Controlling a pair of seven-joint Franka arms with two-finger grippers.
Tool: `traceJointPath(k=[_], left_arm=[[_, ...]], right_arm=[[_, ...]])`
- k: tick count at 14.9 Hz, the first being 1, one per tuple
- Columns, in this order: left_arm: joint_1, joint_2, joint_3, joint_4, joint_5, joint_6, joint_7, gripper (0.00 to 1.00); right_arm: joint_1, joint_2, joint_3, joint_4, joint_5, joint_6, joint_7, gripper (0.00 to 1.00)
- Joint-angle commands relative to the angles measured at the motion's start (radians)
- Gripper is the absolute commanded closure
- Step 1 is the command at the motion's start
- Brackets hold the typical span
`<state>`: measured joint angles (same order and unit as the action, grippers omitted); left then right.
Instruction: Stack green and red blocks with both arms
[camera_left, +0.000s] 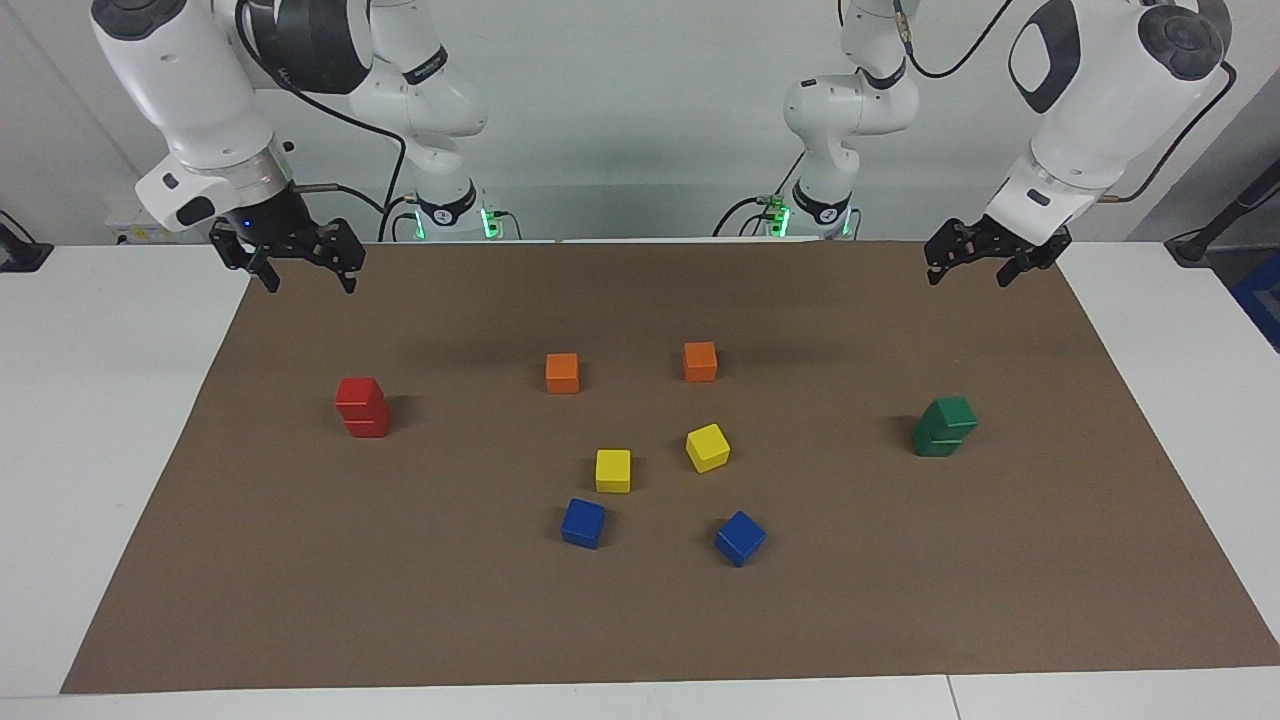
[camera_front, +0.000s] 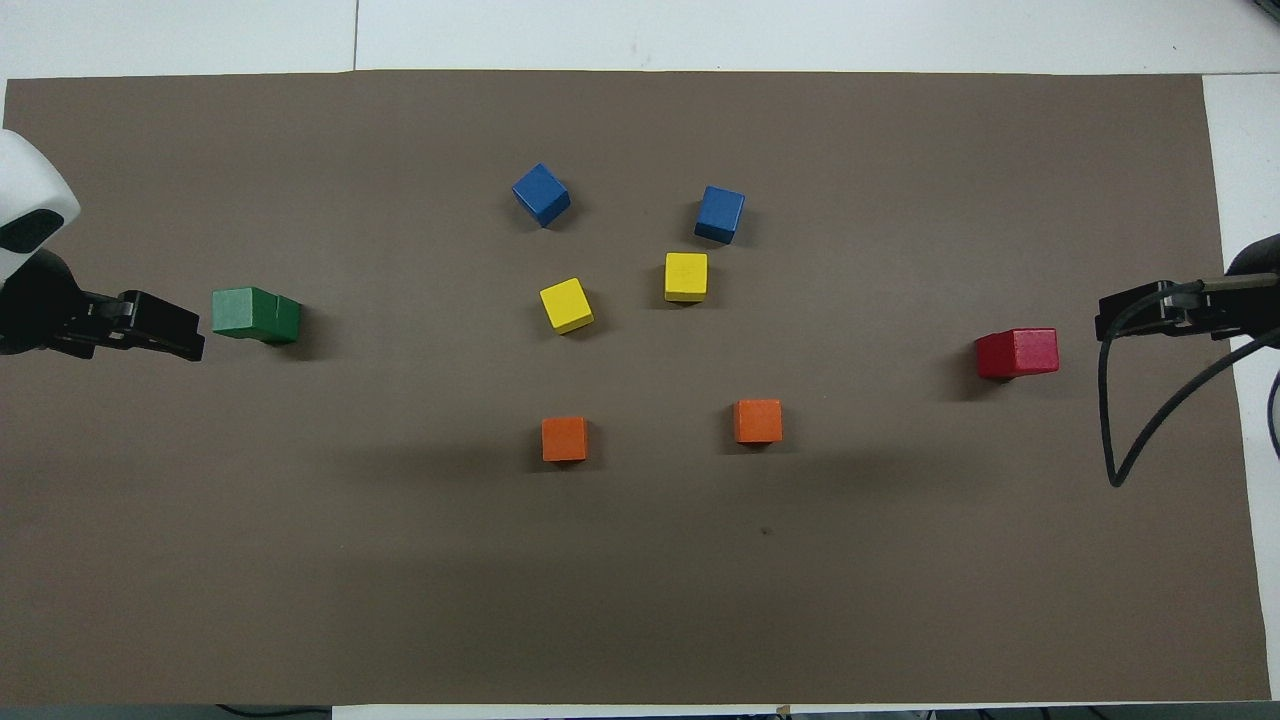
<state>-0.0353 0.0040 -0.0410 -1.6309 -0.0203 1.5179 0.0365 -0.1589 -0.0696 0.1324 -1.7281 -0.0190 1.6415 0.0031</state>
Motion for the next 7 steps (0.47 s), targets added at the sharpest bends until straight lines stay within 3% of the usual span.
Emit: traceJointPath(k=[1,7], left_arm=[[-0.011,0.002,0.0,0.014,0.019,-0.001,-0.009,0.0],[-0.017,-0.004,-0.008,0.006,0.019,-0.004,-0.007,0.0]], right_arm=[[-0.004,0.001,0.003,0.004,0.017,0.003,-0.008,0.0],[-0.005,0.01,0.001,0.033,0.017,-0.049,-0.008,0.0]])
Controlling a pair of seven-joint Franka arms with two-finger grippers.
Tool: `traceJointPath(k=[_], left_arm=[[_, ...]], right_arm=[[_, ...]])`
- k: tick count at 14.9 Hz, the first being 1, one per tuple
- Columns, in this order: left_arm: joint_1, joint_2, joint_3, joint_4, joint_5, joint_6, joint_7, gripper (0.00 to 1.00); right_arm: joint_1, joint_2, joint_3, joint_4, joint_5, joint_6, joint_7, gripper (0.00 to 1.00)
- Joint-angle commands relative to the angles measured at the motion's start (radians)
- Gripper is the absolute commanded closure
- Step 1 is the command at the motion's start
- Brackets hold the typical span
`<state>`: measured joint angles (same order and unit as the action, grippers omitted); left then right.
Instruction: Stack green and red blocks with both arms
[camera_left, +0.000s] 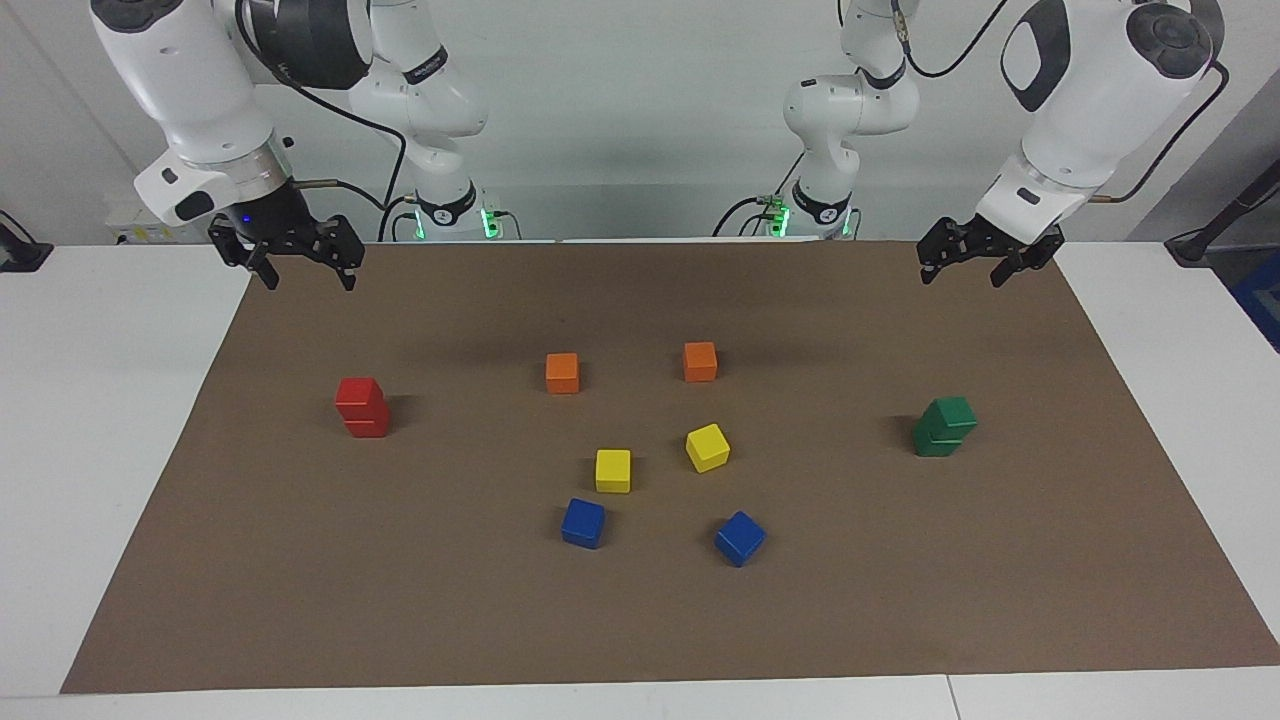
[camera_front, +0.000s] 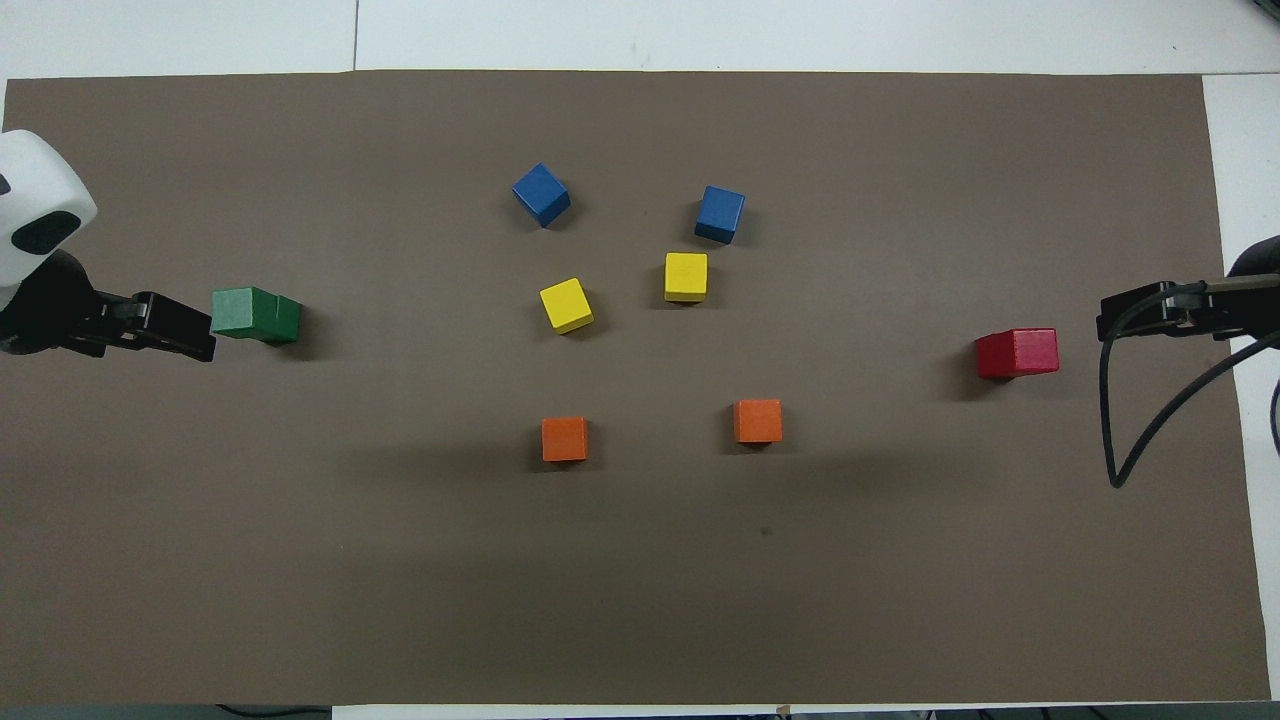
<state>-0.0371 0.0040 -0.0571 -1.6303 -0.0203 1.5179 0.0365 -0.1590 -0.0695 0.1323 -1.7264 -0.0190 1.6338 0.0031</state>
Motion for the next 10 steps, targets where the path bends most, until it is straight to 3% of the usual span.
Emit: traceJointPath(k=[1,10], left_arm=[[-0.015,-0.005,0.007,0.006,0.019,-0.005,-0.007,0.0],[-0.015,-0.006,0.006,0.006,0.019,-0.004,-0.007,0.0]], right_arm=[[-0.007,0.011,0.001,0.044,0.017,-0.063,-0.008,0.0],[-0.013,0.016,0.001,0.048,0.019,-0.086,-0.006,0.0]])
